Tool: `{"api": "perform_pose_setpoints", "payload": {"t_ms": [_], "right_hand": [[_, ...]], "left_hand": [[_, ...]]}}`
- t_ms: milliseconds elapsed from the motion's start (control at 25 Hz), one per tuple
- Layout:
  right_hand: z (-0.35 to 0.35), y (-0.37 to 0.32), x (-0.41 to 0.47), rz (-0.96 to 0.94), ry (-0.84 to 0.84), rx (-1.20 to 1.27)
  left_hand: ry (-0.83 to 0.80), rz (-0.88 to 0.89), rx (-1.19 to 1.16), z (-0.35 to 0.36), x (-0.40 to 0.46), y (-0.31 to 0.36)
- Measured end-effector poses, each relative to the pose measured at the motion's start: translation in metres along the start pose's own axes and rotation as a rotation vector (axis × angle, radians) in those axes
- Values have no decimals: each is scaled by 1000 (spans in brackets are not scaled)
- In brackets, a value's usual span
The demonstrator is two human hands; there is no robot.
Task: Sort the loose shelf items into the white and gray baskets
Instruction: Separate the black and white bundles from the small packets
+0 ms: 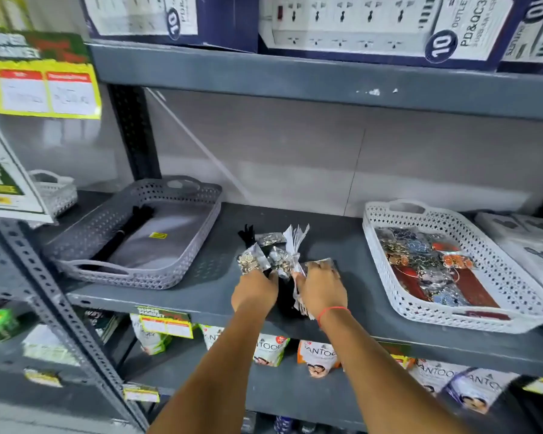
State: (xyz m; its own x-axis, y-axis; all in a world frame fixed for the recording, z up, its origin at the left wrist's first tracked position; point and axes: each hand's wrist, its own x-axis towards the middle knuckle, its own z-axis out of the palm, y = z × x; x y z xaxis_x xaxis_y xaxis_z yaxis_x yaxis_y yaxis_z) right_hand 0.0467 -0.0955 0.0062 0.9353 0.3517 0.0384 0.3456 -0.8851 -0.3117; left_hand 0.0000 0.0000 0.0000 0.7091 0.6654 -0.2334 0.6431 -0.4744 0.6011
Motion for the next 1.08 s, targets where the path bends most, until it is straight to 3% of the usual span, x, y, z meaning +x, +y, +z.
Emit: {"api": "perform_pose_setpoints", "payload": {"t_ms": [480,720,1080], "right_hand": [[5,-4,33,18,-107,-2],[-2,5,45,81,-136,152],[-37,1,62,73,-23,314]], "left_hand": [[65,-127,-267,20,19,16],[94,-100,-304,20,24,27],[173,34,-381,-13,24,52]]}}
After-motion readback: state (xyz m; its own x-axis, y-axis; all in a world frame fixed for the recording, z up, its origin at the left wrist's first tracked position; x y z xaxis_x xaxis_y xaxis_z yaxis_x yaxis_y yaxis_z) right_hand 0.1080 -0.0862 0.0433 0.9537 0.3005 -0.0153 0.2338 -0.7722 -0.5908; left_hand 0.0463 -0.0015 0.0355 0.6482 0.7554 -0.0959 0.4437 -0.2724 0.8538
